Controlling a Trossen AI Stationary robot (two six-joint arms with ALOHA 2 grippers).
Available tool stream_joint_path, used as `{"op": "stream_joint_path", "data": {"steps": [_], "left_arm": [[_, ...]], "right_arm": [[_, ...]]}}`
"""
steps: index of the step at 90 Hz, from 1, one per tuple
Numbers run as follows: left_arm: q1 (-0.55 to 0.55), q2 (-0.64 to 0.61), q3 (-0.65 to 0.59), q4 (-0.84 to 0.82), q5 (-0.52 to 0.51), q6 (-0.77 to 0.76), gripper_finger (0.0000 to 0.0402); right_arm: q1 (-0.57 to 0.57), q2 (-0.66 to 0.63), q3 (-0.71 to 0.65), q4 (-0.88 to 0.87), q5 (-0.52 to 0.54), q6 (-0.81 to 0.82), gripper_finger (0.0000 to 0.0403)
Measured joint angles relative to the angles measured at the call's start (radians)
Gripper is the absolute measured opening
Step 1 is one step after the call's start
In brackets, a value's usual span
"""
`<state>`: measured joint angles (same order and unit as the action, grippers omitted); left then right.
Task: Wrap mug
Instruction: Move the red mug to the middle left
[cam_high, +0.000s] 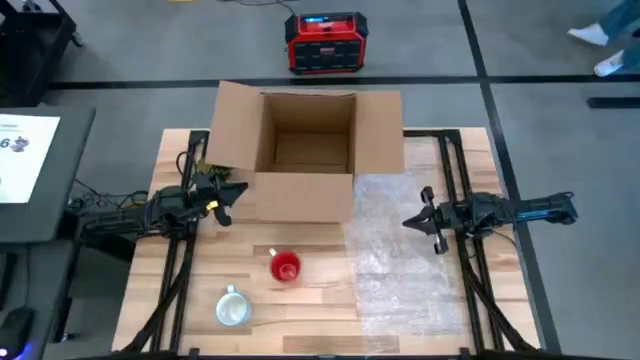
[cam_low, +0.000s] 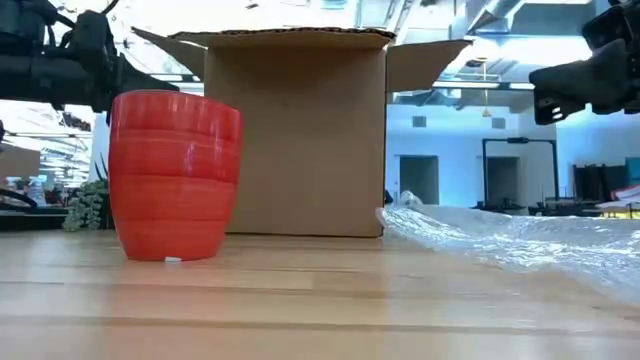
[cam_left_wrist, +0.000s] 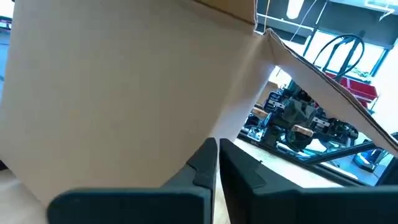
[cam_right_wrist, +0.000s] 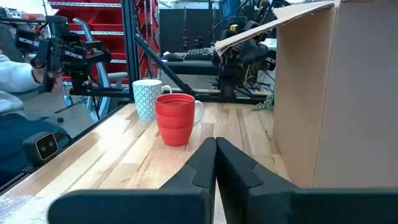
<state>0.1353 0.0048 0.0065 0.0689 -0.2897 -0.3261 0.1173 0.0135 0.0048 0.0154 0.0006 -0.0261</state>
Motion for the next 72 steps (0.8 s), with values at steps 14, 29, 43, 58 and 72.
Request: {"op": "stream_joint_path", "data": {"steps": [14,29,43,58,72], "left_arm": [[-0.001,0.004,0.004,0.104,0.004,0.059,0.0000],[-0.049,0.065,0.085,0.178,0.210,0.188,0.0000],[-0.125,0.282,0.242,0.127,0.136,0.184,0.0000],[-0.275,0.603,0.423,0.043,0.111,0.194,0.0000],[-0.455,0.862,0.647,-0.151,0.039,0.275,0.0000]], "right_arm": [[0.000,0.000,0.000,0.000,0.000,0.000,0.0000],[0.000,0.000,0.000,0.000,0.000,0.000,0.0000],[0.000,0.000,0.000,0.000,0.000,0.000,0.0000],[0.000,0.000,0.000,0.000,0.000,0.000,0.0000],[0.000,0.000,0.000,0.000,0.000,0.000,0.0000]]}}
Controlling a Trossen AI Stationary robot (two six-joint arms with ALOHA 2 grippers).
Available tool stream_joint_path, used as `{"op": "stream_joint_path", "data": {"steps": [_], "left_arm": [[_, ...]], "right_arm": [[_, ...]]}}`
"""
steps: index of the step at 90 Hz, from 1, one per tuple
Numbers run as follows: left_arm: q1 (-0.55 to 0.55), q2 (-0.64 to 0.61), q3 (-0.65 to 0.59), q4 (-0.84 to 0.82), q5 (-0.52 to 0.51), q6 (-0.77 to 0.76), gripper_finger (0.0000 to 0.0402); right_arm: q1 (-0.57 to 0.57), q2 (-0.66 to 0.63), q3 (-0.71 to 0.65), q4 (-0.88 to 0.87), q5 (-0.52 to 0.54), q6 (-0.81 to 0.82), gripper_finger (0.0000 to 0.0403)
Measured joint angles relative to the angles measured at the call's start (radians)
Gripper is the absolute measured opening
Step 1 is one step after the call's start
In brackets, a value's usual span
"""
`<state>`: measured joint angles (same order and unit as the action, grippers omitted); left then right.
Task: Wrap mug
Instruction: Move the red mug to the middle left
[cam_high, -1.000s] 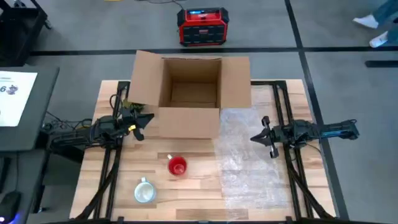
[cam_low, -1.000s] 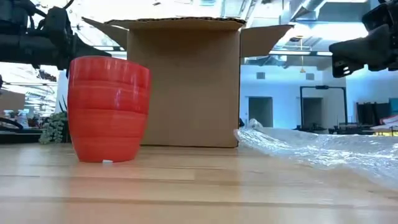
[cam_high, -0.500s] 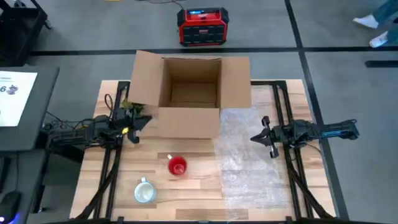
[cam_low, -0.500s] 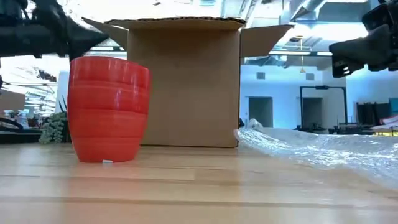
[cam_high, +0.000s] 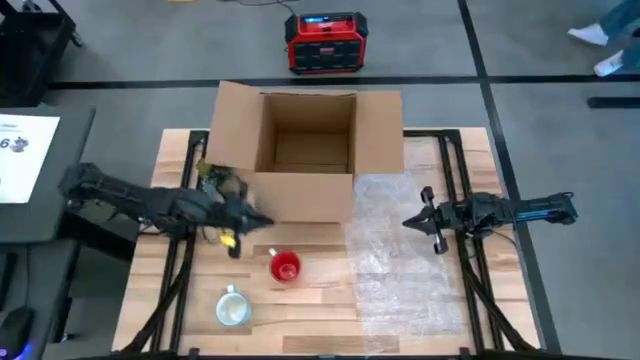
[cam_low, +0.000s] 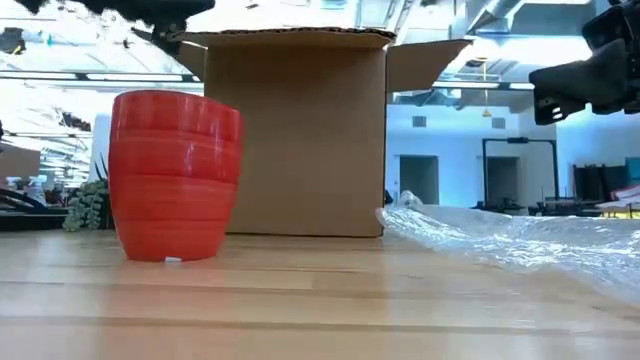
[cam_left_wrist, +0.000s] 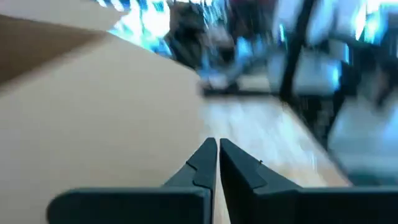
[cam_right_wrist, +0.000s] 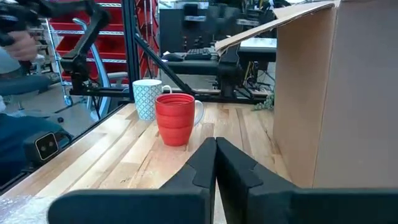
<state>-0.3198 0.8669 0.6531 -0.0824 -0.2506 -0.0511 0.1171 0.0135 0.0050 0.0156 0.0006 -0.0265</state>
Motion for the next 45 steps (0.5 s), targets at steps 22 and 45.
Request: {"op": "stream_joint_path", "data": {"steps": [22,45], "left_arm": [[-0.199,0.334,0.349,-0.442,-0.171,-0.139,0.0029],[-0.203,0.581,0.534,-0.879,-0.174,-0.399,0.0137]], "right_arm": [[0.000,0.000,0.000,0.000,0.000,0.000,0.0000],[0.000,0.000,0.000,0.000,0.000,0.000,0.0000]]}}
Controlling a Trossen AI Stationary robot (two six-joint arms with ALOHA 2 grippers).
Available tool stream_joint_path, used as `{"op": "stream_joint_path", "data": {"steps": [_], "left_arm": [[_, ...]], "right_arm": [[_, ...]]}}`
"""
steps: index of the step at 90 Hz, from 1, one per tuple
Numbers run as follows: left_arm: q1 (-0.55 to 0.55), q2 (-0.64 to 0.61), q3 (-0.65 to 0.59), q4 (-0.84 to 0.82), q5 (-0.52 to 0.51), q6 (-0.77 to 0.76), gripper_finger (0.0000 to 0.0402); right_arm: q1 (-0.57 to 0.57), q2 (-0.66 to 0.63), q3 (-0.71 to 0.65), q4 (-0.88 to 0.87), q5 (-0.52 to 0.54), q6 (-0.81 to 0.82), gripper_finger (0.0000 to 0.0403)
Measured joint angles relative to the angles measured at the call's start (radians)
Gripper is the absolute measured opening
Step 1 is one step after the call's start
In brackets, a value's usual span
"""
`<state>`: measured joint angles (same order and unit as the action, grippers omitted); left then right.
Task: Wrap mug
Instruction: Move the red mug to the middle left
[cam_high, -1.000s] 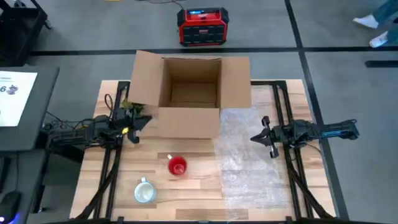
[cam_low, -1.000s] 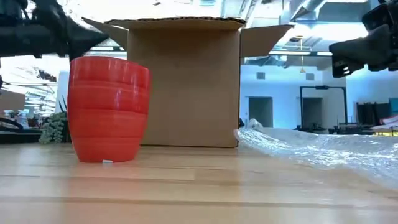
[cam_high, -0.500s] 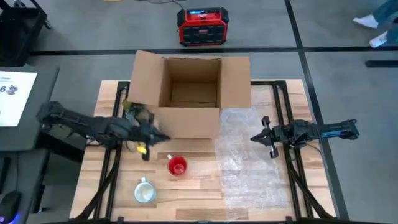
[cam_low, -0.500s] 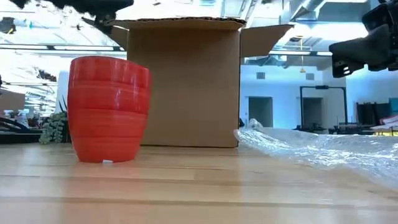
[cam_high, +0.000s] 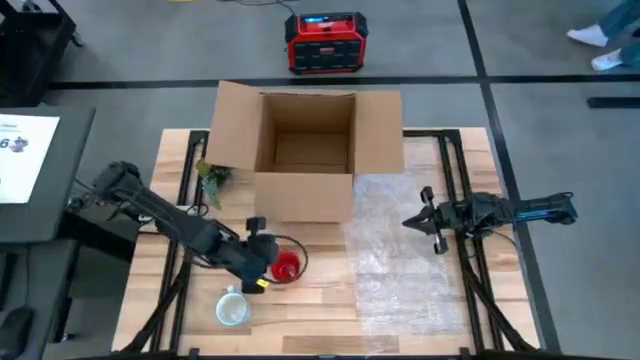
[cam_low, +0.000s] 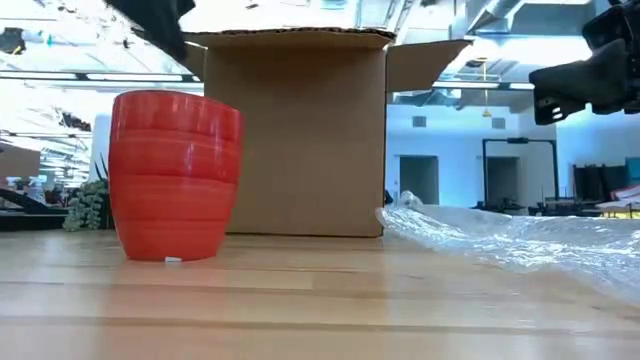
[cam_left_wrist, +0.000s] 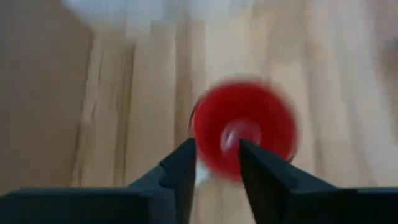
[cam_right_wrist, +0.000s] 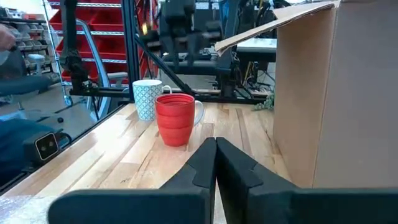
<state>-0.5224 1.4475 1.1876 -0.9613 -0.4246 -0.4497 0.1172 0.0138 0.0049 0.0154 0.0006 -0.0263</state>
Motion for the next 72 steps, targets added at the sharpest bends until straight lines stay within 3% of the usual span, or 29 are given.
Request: {"op": "stream_joint_path", "data": {"steps": [19,29,51,72], "left_arm": [[0.107,0.099,0.002,-0.067,0.037,-0.034,0.0230],[0.169,0.129,0.003,-0.023,0.133,-0.034,0.0260],[0.210,0.128,0.009,-0.017,0.264,-0.097,0.0270],[0.174,0.070,0.069,-0.034,0.266,-0.194,0.0270]], "right_arm": [[0.000,0.000,0.000,0.000,0.000,0.000,0.0000],[0.000,0.000,0.000,0.001,0.000,0.000,0.0000],[0.000,0.000,0.000,0.002,0.000,0.000,0.0000],[0.000,0.000,0.000,0.003,-0.001,0.000,0.0000]]}}
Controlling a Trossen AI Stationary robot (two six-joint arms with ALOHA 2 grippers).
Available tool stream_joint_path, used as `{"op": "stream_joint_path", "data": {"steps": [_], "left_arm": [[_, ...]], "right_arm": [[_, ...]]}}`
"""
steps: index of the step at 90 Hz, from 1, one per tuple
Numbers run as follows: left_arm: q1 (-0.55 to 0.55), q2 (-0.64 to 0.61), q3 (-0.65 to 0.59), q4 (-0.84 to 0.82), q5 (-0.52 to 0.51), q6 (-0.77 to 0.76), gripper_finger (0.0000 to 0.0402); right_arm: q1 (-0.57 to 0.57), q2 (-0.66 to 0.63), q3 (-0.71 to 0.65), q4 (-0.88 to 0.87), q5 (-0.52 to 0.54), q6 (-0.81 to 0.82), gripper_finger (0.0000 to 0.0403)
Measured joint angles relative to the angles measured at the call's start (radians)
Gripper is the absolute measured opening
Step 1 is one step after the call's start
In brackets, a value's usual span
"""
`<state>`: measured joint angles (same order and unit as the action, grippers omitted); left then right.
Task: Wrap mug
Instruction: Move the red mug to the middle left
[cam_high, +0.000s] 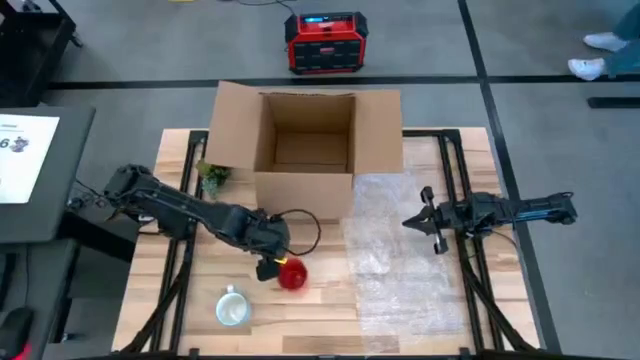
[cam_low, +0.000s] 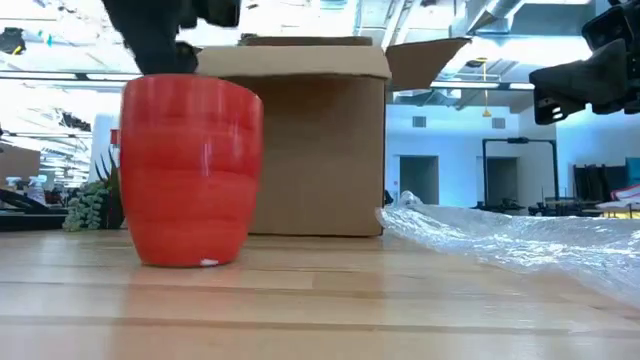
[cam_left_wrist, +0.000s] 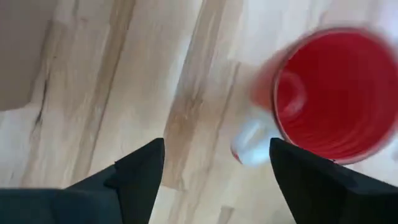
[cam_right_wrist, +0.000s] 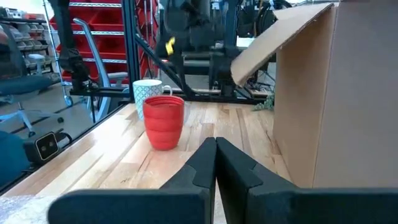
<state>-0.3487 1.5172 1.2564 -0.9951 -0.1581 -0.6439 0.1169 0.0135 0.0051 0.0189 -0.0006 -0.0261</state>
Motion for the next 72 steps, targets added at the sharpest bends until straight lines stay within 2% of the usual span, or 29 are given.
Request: {"op": "stream_joint_path", "data": {"steps": [10,27,47,54,60,72], "left_arm": [[-0.026,0.021,0.000,0.064,0.004,-0.030,0.0270],[-0.030,0.143,0.000,0.129,-0.018,-0.049,0.0270],[-0.018,0.255,0.000,0.131,-0.004,-0.028,0.0256],[-0.018,0.268,0.000,0.133,0.016,-0.018,0.0226],[-0.021,0.269,0.000,0.123,0.033,-0.009,0.0183],[-0.021,0.245,0.002,0.076,0.058,-0.008,0.0053]], "right_arm": [[0.000,0.000,0.000,0.000,0.000,0.000,0.0000],[0.000,0.000,0.000,0.001,0.000,0.000,0.0000],[0.000,0.000,0.000,0.001,0.000,0.000,0.0000],[0.000,0.000,0.000,0.001,0.000,0.000,0.0000],[0.000,0.000,0.000,0.001,0.000,0.000,0.0000],[0.000,0.000,0.000,0.002,0.000,0.000,0.0000]]}}
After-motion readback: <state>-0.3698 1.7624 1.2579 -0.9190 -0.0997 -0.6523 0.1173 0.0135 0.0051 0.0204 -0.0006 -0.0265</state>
